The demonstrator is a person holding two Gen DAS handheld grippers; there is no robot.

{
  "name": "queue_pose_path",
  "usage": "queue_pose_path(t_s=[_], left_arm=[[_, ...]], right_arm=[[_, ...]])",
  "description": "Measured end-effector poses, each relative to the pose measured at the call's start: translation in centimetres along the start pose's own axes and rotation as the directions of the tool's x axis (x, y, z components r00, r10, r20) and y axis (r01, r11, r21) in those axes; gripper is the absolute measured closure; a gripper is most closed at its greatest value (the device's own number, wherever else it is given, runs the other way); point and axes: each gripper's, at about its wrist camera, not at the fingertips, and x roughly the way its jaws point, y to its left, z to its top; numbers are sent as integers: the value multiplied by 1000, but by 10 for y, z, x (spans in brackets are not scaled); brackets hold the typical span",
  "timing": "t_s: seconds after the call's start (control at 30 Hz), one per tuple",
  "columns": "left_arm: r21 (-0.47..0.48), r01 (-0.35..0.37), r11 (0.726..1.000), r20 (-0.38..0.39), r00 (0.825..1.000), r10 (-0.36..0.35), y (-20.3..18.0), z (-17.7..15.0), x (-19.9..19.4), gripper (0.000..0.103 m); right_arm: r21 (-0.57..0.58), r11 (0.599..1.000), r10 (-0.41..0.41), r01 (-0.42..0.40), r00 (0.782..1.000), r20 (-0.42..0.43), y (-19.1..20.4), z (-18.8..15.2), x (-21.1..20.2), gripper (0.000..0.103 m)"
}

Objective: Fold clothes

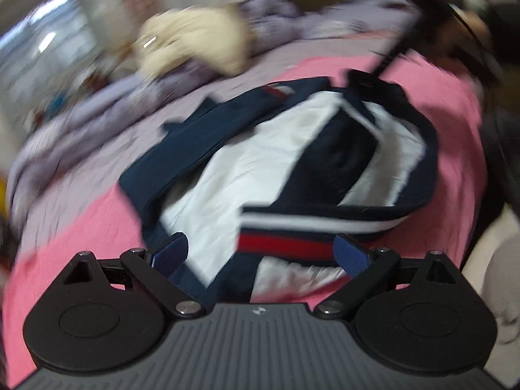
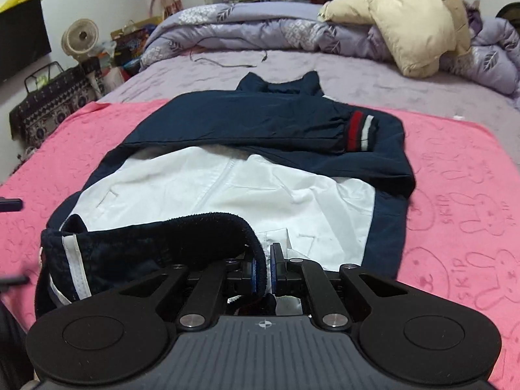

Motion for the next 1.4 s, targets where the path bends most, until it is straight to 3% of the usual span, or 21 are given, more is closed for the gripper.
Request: queue_pose_path(t_s=[0.07, 0.17, 0.2, 0.3, 0.37, 0.43, 0.5, 0.57, 0.67, 0.83, 0.93, 1.03, 1.07, 1.2, 1.23, 1.27, 1.3, 1.4], left_arm=[[61, 32, 998, -10, 999, -31, -7, 5, 15, 5], [131, 81, 988, -28, 997, -79, -16, 13, 36, 3], [84, 101, 991, -34, 995, -99, -11, 12, 36, 3], [-23, 148, 989, -50, 988, -149, 2, 6, 35, 3], [-56, 167, 984, -59, 984, -170, 6, -1, 32, 3], [-43, 165, 985, -64, 984, -168, 5, -4, 30, 3], [-32, 159, 987, -72, 984, -161, 4, -4, 29, 3], [-23, 151, 988, -75, 985, -152, 3, -3, 28, 3], [-11, 147, 989, -77, 986, -147, 2, -2, 28, 3], [65, 135, 989, -94, 987, -128, -4, -1, 21, 3], [152, 120, 981, -115, 988, -103, -11, -4, 15, 4], [215, 98, 972, -127, 989, -72, -17, -8, 15, 4], [226, 91, 970, -127, 990, -63, -19, -9, 16, 4], [213, 60, 975, -97, 994, -40, -19, -5, 17, 4], [222, 58, 973, -93, 995, -38, -19, -3, 15, 4], [231, 56, 971, -88, 995, -36, -18, -2, 13, 4], [242, 54, 969, -81, 996, -35, -17, -1, 11, 4], [242, 55, 969, -49, 998, -45, -10, 3, 5, 4]], right_arm=[[-27, 1000, 12, -12, 1000, 2, -3, -6, -10, 85], [-78, 997, 29, -28, 1000, 12, -13, -21, -33, 54], [-95, 995, 24, -22, 1000, 12, -18, -28, -42, 39], [-217, 976, -38, 35, 999, -7, -22, -48, -69, 34], [-379, 923, -80, 67, 997, -18, -12, -65, -83, 29], [-575, 814, -107, 84, 994, -6, 11, -86, -90, 29], [-762, 643, -99, 79, 995, 19, 37, -111, -92, 29], [-880, 469, -80, 79, 996, 47, 56, -133, -94, 29], [-942, 329, -74, 65, 996, 43, 65, -156, -89, 28], [-991, 59, -61, 124, 991, 120, 66, -198, -84, 28], [-992, -63, -56, 113, 992, 116, 57, -218, -91, 28], [-978, -155, -46, 143, 987, 152, 45, -233, -93, 28], [-974, -159, -40, 162, 985, 171, 44, -235, -89, 28], [-973, -97, 12, 208, 978, 208, 58, -226, -67, 32], [-979, -51, 9, 197, 980, 197, 63, -218, -64, 53], [-985, 13, -2, 173, 985, 173, 69, -207, -61, 66], [-983, 131, -12, 131, 991, 131, 74, -190, -63, 81], [-831, 556, 13, 20, 999, 33, 65, -128, -76, 83]])
